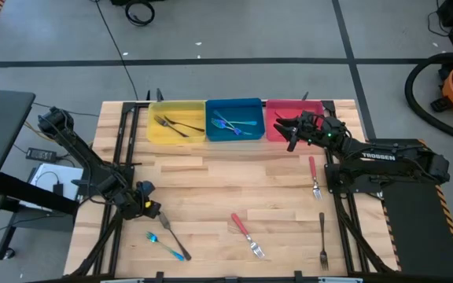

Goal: Sort silverware by color (type)
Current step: Put the left black fork into the yellow bin

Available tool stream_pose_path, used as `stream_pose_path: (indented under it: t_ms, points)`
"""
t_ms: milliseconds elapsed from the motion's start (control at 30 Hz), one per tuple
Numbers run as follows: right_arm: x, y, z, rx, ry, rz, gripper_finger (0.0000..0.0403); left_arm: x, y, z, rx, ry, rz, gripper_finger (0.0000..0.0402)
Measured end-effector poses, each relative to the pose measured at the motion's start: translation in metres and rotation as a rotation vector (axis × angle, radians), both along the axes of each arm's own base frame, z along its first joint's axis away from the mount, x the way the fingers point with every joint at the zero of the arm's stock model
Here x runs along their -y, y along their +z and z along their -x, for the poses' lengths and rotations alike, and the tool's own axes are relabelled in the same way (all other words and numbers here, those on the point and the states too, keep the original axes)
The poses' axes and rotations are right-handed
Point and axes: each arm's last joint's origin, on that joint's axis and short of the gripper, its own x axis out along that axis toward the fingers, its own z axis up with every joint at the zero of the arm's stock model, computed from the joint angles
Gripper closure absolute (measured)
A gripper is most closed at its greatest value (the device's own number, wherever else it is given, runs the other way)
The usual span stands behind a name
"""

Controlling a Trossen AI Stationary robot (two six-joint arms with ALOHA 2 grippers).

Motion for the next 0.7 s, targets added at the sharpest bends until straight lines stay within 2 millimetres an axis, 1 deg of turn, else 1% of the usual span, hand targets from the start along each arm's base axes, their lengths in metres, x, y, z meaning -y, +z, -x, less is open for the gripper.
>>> stream_pose_path:
  t_ms: [400,533,700]
  points:
    - [0.0012,0.0,0.0006,0.0,-0.045,0.0,0.0254,-0.0025,-0.0026,0.0023,-0.032,0.001,-0.03,0.0326]
    - [0.0012,-0.0001,0.0006,0.0,-0.045,0.0,0.0254,-0.0027,-0.0027,0.0024,-0.033,-0.002,-0.034,0.0316]
    - [0.0012,-0.0001,0.0006,-0.001,-0.045,-0.001,0.0254,-0.0027,-0.004,0.0025,-0.041,-0.003,-0.044,0.0312]
